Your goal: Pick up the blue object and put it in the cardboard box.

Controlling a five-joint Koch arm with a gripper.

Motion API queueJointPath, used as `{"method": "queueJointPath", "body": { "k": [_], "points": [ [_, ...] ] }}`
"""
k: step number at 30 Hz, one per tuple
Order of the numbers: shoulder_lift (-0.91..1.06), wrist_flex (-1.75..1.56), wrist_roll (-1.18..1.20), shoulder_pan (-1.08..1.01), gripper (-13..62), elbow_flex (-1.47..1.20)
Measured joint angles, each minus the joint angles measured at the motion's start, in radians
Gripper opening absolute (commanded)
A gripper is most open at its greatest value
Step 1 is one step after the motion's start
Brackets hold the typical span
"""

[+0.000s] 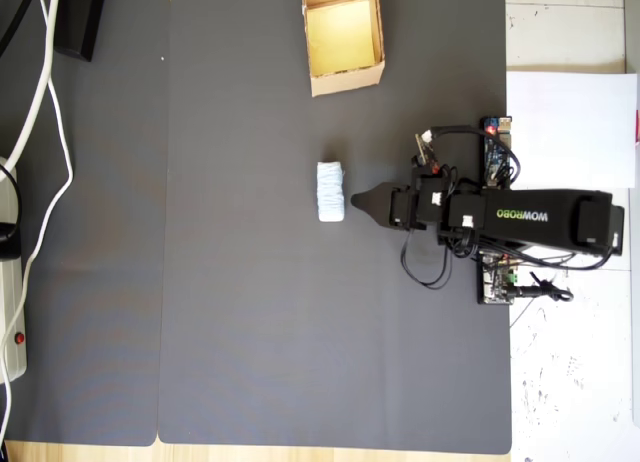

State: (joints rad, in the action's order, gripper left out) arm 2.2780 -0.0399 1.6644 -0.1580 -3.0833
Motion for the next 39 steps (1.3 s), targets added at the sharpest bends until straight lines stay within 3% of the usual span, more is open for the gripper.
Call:
{"method": "queueJointPath", "body": {
  "k": [27, 39],
  "points": [
    [0.000, -0.031, -0.051, 0.005, 35.9, 0.000],
    [0.000, -0.009, -0.173, 0.008, 34.5, 0.170]
  ]
}}
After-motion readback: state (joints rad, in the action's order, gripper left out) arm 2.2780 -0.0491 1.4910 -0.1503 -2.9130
